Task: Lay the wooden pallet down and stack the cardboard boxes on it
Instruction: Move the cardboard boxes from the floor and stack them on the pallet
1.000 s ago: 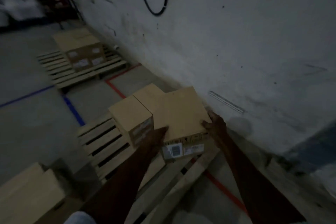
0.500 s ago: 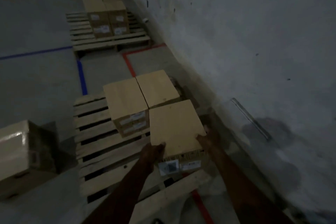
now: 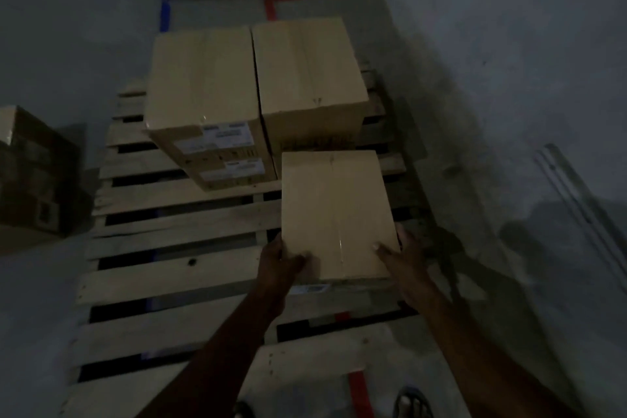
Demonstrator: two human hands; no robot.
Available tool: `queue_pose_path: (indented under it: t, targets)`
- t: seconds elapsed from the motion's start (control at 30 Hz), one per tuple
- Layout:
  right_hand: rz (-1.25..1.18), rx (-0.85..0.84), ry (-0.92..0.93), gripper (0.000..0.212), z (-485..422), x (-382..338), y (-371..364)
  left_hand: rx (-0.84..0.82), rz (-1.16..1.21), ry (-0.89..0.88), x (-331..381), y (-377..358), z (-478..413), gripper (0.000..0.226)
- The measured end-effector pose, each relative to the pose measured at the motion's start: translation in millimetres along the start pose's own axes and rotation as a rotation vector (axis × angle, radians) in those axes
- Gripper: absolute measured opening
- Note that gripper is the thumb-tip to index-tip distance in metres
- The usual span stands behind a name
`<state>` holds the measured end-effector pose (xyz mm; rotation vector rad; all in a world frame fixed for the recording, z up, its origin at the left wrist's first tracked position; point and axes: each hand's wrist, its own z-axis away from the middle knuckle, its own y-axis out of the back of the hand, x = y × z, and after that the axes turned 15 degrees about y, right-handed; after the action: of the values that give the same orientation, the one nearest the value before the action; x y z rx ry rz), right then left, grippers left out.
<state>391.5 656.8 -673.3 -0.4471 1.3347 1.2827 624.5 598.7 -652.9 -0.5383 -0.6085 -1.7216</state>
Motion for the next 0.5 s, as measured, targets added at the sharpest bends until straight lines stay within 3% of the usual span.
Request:
queue_pose_path:
  t: [0.27,0.5]
  targets:
    - [0.011,-0.055,0.18,0.064,-41.8,56.4,-24.8,0.138,0.142,0.037,-54.4,-20.5,-60.0,0.061]
    - [0.039,-0.048,0.206,0.065,-69.1,63.8,-35.7,0.07,0.161,0.018,-44.4,-19.2,-78.8,0.053]
